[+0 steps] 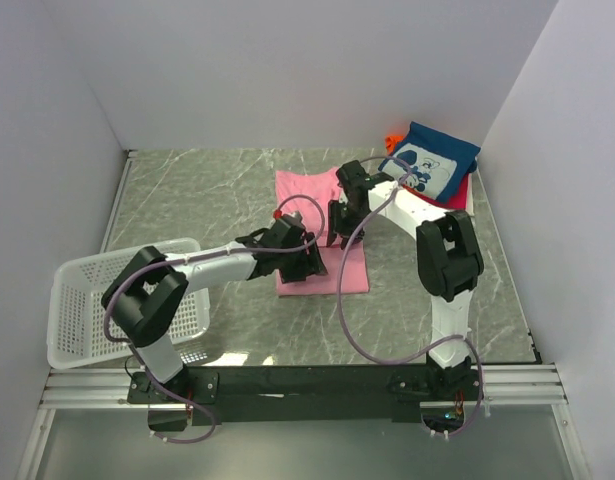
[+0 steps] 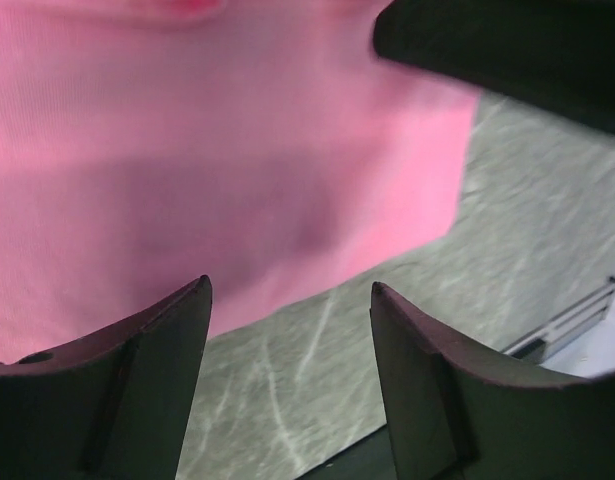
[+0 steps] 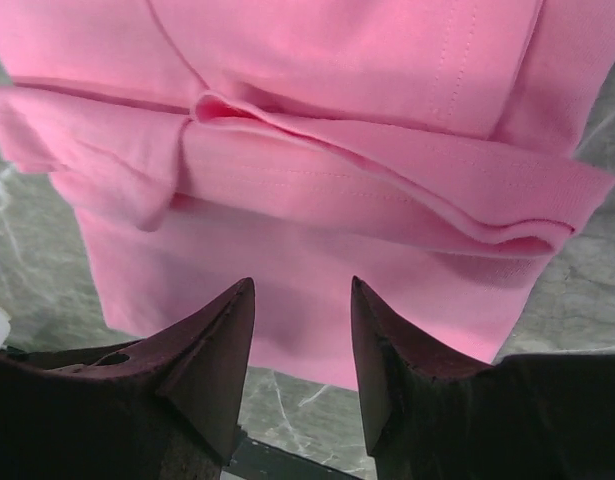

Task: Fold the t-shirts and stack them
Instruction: Fold the tshirt

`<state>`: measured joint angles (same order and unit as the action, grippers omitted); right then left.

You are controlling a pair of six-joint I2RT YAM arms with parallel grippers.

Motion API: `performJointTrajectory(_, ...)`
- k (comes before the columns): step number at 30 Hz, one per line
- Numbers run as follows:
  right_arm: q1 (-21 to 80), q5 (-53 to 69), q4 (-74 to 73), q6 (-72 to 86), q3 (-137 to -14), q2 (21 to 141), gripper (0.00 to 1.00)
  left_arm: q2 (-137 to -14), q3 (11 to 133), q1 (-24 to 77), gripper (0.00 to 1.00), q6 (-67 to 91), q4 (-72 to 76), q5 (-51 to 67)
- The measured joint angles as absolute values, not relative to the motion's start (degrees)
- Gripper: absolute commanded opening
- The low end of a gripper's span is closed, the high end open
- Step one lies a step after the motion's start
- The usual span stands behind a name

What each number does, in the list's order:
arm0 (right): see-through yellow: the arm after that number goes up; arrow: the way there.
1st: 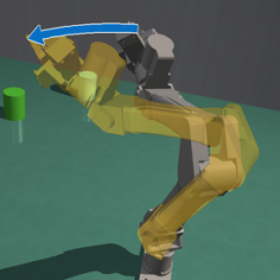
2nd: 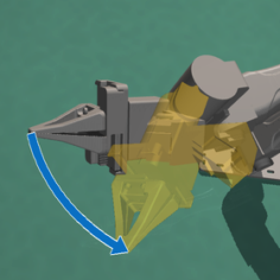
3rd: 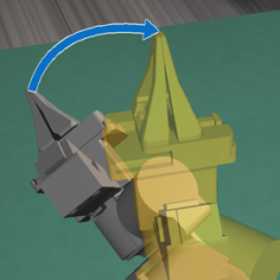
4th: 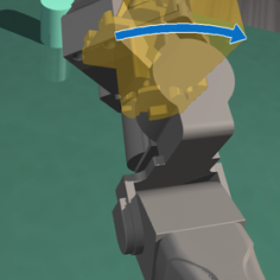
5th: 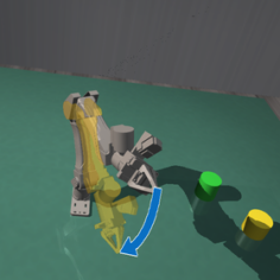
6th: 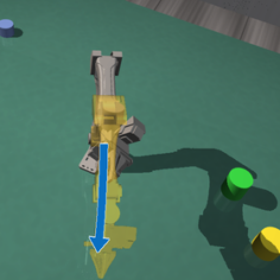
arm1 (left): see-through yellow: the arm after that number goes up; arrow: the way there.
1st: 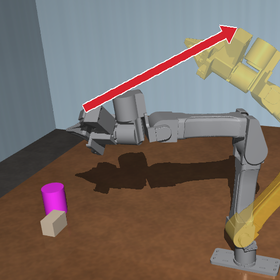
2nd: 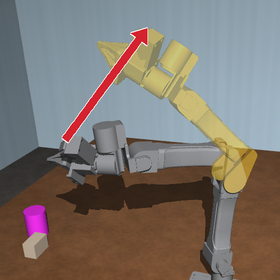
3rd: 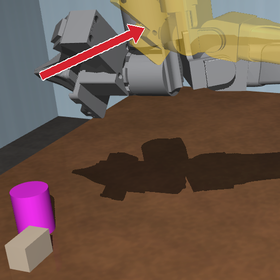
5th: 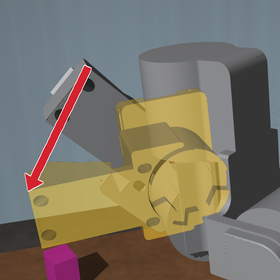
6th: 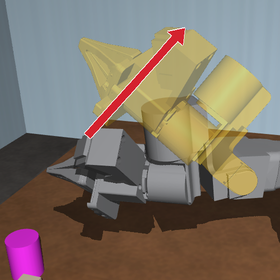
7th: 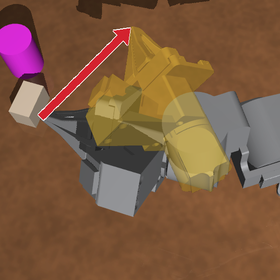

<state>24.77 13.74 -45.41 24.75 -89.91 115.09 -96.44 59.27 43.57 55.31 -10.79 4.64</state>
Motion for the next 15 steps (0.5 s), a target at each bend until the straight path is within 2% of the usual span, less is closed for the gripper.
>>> performJointTrajectory(9,24.8,12.5,-45.3,25.7,-90.1,120.6,0.5,-99.6,55.7,47.5,0.7,55.1,-6.7,3.7)
performJointTrajectory(15,24.7,11.1,-46.7,27.0,-96.7,124.2,0.5,-100.0,55.5,50.3,0.7,54.5,-5.3,1.5)
